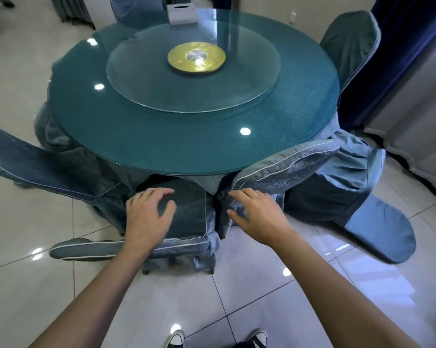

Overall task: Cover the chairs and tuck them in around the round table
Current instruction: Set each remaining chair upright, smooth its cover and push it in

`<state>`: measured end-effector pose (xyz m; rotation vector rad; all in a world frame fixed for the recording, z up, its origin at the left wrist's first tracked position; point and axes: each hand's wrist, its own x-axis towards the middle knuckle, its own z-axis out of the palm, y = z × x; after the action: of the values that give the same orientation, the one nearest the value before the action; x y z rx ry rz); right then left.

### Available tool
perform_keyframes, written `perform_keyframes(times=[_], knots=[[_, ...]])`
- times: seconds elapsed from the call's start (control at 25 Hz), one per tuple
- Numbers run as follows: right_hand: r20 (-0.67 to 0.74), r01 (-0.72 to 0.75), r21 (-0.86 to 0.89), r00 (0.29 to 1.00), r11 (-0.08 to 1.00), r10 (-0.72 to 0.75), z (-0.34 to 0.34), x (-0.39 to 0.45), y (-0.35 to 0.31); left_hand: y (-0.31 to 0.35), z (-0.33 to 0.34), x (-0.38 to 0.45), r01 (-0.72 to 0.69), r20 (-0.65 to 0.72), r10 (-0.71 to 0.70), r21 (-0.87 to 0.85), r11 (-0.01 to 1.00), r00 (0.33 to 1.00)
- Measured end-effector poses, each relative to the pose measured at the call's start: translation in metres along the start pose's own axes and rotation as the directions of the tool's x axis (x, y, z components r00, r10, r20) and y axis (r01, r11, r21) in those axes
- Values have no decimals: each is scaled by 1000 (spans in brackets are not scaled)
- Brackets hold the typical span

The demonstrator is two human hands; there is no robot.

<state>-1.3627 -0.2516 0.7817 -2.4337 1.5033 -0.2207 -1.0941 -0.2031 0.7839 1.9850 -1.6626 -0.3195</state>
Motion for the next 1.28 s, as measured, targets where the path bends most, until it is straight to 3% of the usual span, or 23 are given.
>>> perform_keyframes(times=[0.16,0.52,1.28], knots=[[-86,-8,6,996,1000,8,-24,-19,47,60,28,-8,-37,23,35,68,997,999],[-199,-59,-7,978,998,57,-70,-53,150,180,85,-19,-71,20,72,-2,997,997],[-176,-154,-26,973,988,147,-125,-60,299,305,165,18,-121,81,116,55,991,990]])
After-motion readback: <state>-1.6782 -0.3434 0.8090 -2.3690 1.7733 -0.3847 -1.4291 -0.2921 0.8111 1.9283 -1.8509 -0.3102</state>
